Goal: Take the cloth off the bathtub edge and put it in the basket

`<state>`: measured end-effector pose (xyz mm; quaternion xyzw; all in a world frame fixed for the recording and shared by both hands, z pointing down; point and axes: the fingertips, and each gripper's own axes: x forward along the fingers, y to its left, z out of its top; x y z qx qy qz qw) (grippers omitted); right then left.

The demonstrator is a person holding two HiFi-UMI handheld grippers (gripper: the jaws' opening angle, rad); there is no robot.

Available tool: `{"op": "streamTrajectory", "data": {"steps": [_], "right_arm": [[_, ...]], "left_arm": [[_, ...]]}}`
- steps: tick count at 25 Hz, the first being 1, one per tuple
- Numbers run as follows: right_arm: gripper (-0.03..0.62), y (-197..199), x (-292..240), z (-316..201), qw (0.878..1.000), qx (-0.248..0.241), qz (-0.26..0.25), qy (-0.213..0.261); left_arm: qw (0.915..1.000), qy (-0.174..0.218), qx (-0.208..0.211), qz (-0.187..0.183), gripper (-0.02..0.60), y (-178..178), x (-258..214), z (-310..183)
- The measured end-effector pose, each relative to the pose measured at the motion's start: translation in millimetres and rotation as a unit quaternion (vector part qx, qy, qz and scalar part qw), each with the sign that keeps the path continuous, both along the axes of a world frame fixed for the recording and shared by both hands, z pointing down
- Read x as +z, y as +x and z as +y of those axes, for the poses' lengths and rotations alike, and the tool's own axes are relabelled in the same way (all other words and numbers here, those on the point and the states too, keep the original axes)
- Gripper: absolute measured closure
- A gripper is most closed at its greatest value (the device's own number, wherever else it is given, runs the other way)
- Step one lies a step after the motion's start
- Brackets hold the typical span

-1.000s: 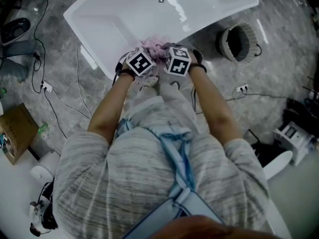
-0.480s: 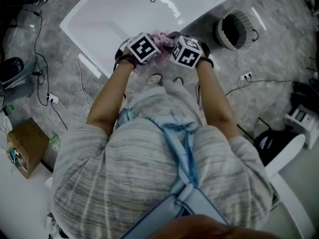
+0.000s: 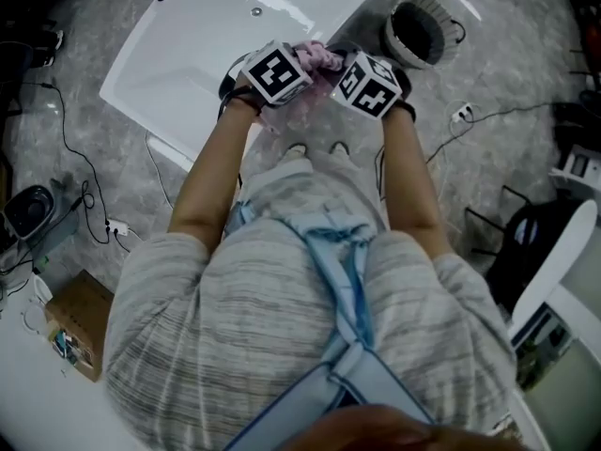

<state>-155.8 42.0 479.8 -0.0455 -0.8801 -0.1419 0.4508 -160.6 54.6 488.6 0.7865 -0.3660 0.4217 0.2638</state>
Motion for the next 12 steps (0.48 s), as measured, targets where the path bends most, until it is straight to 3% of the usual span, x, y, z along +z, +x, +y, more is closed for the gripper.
{"op": "streamTrajectory", "data": {"steps": [8,12], "right_arm": [[0.545,43.7,-15.4,-39.3,0.994,0.103,-0.021,0.017],[0.545,72.6,-16.9,-49.4,0.989,0.143,-0.021,0.021]], "left_arm": [[0.9949,0.036,0.094,-0.005,0.505,44.5,-21.9,-46.1],[0.9896,0.036,0.139,-0.007,0.505,72.5,-22.4,-57.1]]}}
